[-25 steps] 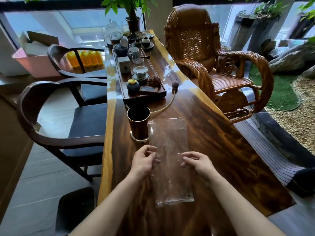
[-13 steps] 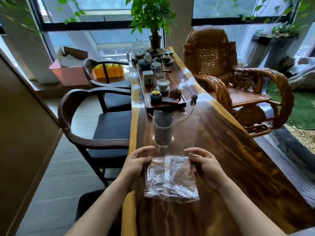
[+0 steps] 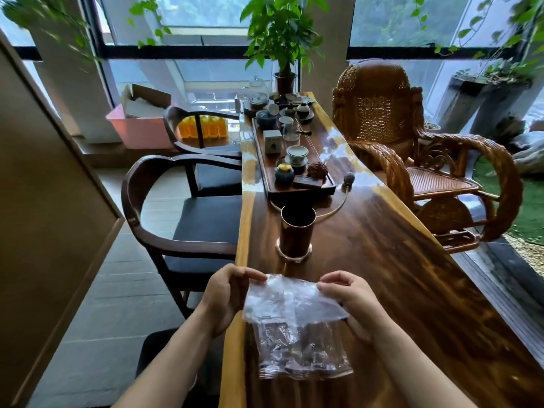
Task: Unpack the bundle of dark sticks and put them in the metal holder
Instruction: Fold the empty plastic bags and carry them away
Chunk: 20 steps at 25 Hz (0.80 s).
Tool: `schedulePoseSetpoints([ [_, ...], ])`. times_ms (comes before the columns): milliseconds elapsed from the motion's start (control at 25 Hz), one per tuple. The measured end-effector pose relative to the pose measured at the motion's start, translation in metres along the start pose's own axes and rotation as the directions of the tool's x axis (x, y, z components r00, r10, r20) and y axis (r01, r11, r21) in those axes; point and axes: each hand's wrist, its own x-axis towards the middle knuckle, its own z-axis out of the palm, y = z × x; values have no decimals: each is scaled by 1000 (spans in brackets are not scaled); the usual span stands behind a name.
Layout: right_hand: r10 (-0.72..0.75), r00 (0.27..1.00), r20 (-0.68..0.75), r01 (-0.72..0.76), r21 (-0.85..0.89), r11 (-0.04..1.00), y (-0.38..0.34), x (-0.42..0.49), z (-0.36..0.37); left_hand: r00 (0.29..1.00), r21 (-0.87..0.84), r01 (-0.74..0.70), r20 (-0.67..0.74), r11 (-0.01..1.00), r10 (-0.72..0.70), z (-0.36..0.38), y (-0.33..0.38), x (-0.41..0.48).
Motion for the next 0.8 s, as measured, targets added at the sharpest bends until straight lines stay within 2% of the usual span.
schedulePoseSetpoints([
  [120,-37,999,-28,39,40,998,0,1,8,1000,-19,-18,23,1000,19,-4,-2,-4],
  [240,-103,993,-54,105,36,994,-3,5,24,998,130,5,68,992,-14,-8,-10,-15],
  [360,-126,990,-56,127,21,992,-6,8,41,993,270,0,-111,963,31,-14,-19,-23],
  [440,-54,998,36,55,-32,998,-7,5,53,974,250,-25,-211,968,80,-21,-19,-22],
  [520,5,992,129,18,-176,984,-1,2,63,969,203,-42,-232,978,90,-27,-17,-24],
  [560,-5,992,129,32,-210,977,4,2,67,963,208,-58,-245,976,109,-31,-18,-26],
  [680,-117,993,26,120,-173,978,14,9,81,920,233,-101,-349,967,180,-47,-22,-32],
  [800,-168,986,-12,163,-172,972,22,21,100,894,101,-102,-427,990,136,-63,-30,-42],
])
